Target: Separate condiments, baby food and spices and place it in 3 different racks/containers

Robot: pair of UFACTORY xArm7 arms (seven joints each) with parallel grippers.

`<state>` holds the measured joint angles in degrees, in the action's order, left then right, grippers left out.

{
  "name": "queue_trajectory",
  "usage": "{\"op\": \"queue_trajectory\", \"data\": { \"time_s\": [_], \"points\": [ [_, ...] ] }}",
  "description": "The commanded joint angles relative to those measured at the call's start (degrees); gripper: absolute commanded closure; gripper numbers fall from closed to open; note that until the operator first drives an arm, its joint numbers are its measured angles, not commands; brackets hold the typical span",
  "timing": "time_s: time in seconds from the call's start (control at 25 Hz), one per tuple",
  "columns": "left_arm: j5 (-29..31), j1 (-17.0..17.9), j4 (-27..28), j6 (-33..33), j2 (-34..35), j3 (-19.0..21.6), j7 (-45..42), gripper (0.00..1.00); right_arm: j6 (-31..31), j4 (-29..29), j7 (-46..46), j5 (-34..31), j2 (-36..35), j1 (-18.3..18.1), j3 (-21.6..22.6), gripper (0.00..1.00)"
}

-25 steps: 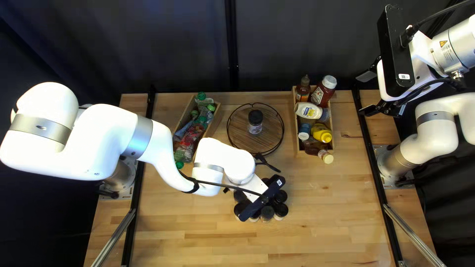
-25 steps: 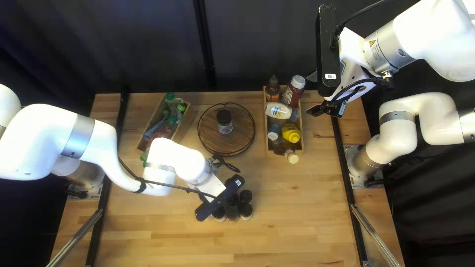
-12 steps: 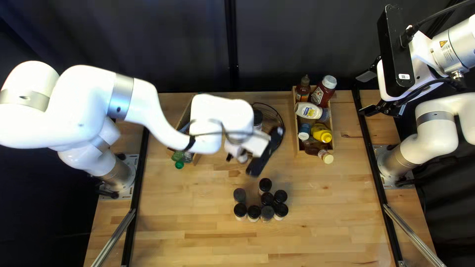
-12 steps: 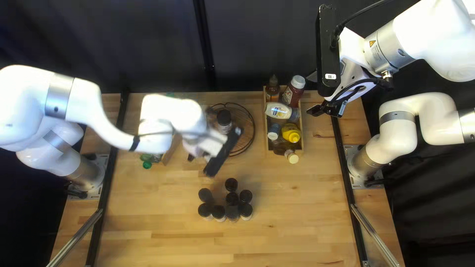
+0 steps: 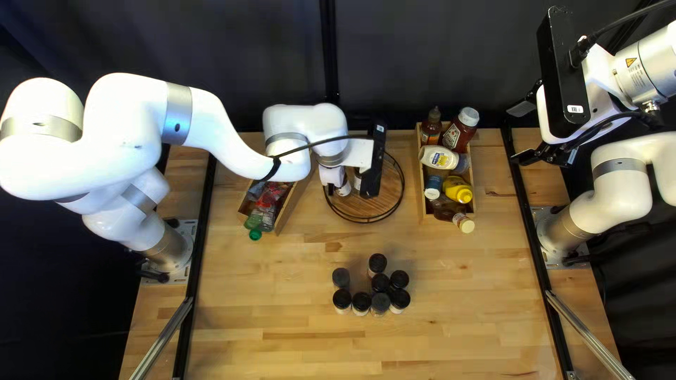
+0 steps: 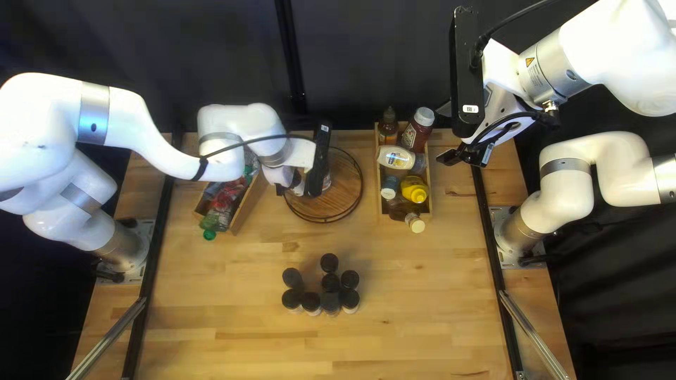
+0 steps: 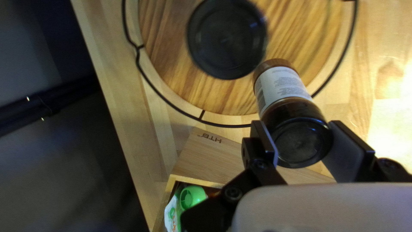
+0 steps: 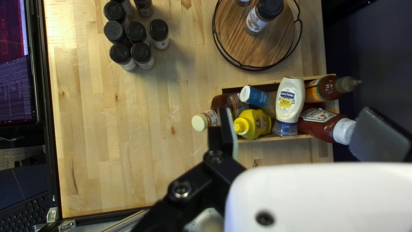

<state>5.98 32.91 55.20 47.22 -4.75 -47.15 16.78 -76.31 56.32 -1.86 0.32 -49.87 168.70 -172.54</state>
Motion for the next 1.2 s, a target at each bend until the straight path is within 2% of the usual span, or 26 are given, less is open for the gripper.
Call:
{"op": "queue_trajectory", "data": {
  "time_s": [0.04,0.44,0.52,0.56,0.6,0.68,0.96,1.2],
  "points": [
    [-2.5,-1.0,0.4,0.1,-2.0,0.0,1.2,1.0,0.0,0.0,0.0,0.0,0.0,0.0,0.0,0.0],
    [-7.9,-2.9,3.9,1.9,-7.7,1.3,3.7,1.0,0.0,0.0,0.0,0.0,0.0,0.0,0.0,0.0],
    [-8.3,-3.0,4.4,2.3,-8.1,1.5,3.7,0.96,0.0,0.0,0.0,0.0,0.0,0.0,0.0,0.0],
    [-8.4,-3.0,4.5,2.5,-8.2,1.5,3.6,0.7,0.0,0.0,0.0,0.0,0.0,0.0,0.0,0.0],
    [-8.4,-3.0,4.6,2.6,-8.3,1.5,3.5,0.35,0.0,0.0,0.0,0.0,0.0,0.0,0.0,0.0],
    [-7.9,-2.5,4.8,2.9,-8.1,1.4,2.6,0.0,0.0,0.0,0.0,0.0,0.0,0.0,0.0,0.0],
    [-0.4,2.1,3.5,4.8,-1.7,1.5,-6.4,0.0,0.0,0.0,0.0,0.0,0.0,0.0,0.0,0.0],
    [4.8,8.1,1.0,7.4,5.4,6.9,-11.4,0.0,0.0,0.0,0.0,0.0,0.0,0.0,0.0,0.0]
  ]
}}
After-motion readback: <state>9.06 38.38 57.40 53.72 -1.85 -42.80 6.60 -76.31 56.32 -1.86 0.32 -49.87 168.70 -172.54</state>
